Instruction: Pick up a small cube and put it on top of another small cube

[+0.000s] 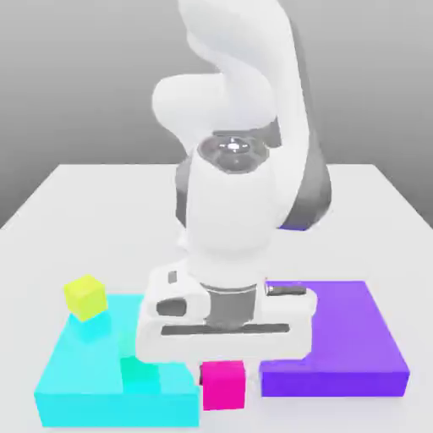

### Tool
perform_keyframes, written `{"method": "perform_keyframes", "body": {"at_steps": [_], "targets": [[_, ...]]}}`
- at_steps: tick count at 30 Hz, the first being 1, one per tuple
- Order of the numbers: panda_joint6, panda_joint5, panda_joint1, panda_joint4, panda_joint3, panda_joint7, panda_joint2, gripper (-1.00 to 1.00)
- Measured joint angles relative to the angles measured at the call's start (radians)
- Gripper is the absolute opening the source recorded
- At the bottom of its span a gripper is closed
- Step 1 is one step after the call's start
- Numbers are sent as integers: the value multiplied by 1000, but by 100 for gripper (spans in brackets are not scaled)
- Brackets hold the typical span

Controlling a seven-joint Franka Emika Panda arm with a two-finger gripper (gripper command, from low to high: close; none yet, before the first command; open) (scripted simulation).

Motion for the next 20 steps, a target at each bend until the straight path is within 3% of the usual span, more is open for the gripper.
{"method": "perform_keyframes", "body": {"at_steps": [4,11,16,17,20], "targets": [[-71,-22,-168,-87,-70,159,-146,-100],[-195,-49,-345,-237,-147,383,-403,-100],[-53,-15,-342,-289,-170,337,-311,-100],[-12,-5,-339,-296,-173,329,-277,100],[-12,-5,-339,-296,-173,329,-277,100]]}}
